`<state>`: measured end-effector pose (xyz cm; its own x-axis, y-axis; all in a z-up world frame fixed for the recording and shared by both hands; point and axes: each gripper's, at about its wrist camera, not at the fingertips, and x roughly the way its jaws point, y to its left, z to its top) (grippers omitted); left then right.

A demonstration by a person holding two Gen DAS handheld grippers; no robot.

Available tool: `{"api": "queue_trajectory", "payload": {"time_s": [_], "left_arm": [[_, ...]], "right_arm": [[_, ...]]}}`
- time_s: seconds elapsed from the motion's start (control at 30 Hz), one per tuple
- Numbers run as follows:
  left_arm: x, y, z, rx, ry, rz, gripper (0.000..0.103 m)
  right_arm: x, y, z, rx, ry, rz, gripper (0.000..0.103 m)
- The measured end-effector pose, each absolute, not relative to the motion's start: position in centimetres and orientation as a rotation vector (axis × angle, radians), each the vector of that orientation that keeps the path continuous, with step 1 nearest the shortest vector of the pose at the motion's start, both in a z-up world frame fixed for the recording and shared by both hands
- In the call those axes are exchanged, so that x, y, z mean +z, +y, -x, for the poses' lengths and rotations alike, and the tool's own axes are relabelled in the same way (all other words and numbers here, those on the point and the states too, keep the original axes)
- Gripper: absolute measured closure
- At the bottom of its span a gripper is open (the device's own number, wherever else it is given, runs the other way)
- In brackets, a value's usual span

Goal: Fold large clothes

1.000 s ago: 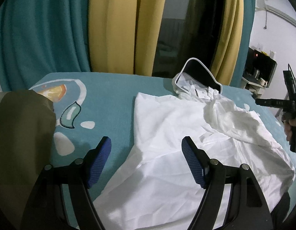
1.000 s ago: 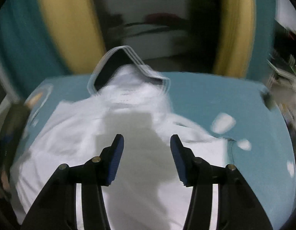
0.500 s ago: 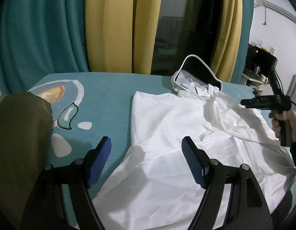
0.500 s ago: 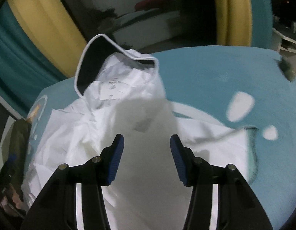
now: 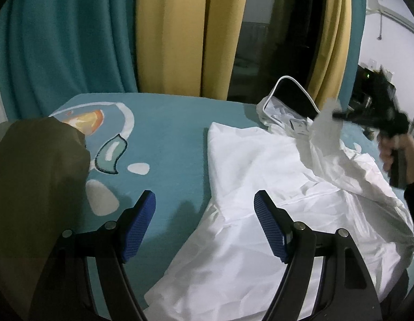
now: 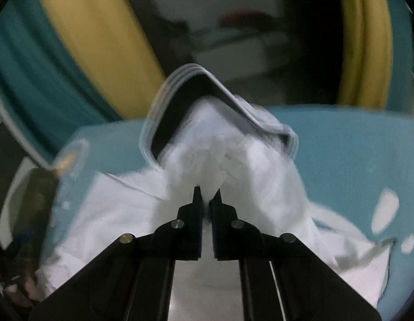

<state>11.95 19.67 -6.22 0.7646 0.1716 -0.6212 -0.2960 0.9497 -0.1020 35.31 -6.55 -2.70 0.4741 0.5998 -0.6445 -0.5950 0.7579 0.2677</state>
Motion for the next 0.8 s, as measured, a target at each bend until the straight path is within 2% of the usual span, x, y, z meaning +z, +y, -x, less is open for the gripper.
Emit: {"api": "queue_trajectory", "payload": {"time_s": [0.2,0.37,0.4,0.43,0.5,0.63,0.8], "left_arm": [[-6.0,20.0,-11.4,0.259,0.643,0.205,0.024],[-5.7,20.5,-10.7,0.277,0.638,0.205,0.024],[-5.7,20.6,-10.6,0.281,0.64,0.207,0.024],[-5.6,20.7,-10.6,0.282,0.642,0.207,0.024],[-5.5,20.8,-10.6,0.281,0.645,0.2,0.024],[-5.0,20.6,-11.7,0.231,0.648,0.188,0.024],[-4.5,19.5,-14.9,0.14,0.658,0.155,0.024]], "right_arm": [[1.3,-0.3,-31.3,0.918,0.668,0.111,0.097],[-0.3,5.1,-27.9,1.045,0.684,0.327,0.096],[-1.0,5.8,-27.5,1.062,0.698,0.354,0.089],[-1.5,6.1,-27.3,1.07,0.708,0.363,0.068],[-1.8,5.7,-27.0,1.08,0.719,0.341,0.044],[-0.8,2.5,-27.4,1.017,0.715,0.289,0.044],[0.2,-6.0,-28.6,0.831,0.715,0.202,0.044]]}}
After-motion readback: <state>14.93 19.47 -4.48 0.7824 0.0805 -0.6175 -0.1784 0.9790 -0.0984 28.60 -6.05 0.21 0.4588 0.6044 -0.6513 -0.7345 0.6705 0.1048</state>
